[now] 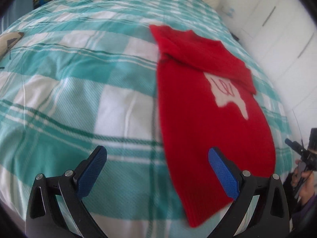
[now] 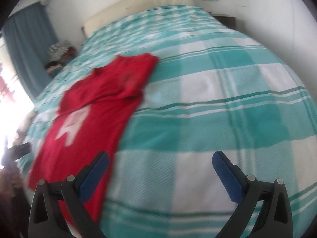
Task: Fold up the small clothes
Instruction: 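Move both tools over the sweater hem and close both grippers on it, then lift the hem with both grippers and fold it toward the collar, release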
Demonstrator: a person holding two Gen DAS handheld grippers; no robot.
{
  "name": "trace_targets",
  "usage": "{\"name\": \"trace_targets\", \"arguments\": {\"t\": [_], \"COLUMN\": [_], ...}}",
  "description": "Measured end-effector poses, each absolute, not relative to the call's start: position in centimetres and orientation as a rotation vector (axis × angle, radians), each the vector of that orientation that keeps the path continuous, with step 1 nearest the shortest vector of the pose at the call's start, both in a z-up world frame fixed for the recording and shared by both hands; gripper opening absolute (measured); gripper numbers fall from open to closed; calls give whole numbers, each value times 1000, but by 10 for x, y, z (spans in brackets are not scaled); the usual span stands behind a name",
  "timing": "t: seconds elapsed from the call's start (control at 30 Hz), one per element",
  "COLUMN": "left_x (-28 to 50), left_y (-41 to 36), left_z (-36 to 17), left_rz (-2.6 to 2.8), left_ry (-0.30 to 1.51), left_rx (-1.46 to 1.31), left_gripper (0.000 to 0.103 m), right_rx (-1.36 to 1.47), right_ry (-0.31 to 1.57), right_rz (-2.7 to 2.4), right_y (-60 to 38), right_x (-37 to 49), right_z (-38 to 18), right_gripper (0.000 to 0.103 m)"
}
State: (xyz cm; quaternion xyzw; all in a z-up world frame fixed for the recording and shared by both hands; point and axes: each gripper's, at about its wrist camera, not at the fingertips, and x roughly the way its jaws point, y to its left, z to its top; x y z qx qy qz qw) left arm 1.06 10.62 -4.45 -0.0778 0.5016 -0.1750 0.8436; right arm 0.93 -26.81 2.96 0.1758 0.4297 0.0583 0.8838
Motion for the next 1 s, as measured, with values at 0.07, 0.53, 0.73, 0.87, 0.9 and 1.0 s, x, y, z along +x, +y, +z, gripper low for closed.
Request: {"name": "trace_targets", "arguments": {"t": [0.07, 0.53, 0.73, 0.87, 0.9, 1.0], "left_x": [-10, -32, -26, -28, -27, -12], "left_y": [92, 87, 85, 99, 101, 102], "left_z": [-50, -57, -66, -59, -54, -29], "left_rz": [-419, -427, -393, -408, -418, -465], "left_ry": [1088, 1143, 1195, 1187, 1177, 1120], "left_rx": [-160, -254, -263, -355, -379, -437], "left_gripper": [102, 70, 9, 5, 5, 5], "right_rx": [389, 452, 509, 625, 637, 702], "right_ry": [948, 1081, 1125, 1103, 1085, 1010], "right_rz": [246, 298, 260, 216, 214, 219], "right_y": [-239, -192, -190, -210, -213, -228], "right_x": [-13, -30, -23, -25, -27, -27], "right_z": [28, -8, -29, -33, -29, -10], "right_gripper": [103, 81, 24, 5, 5, 5]}}
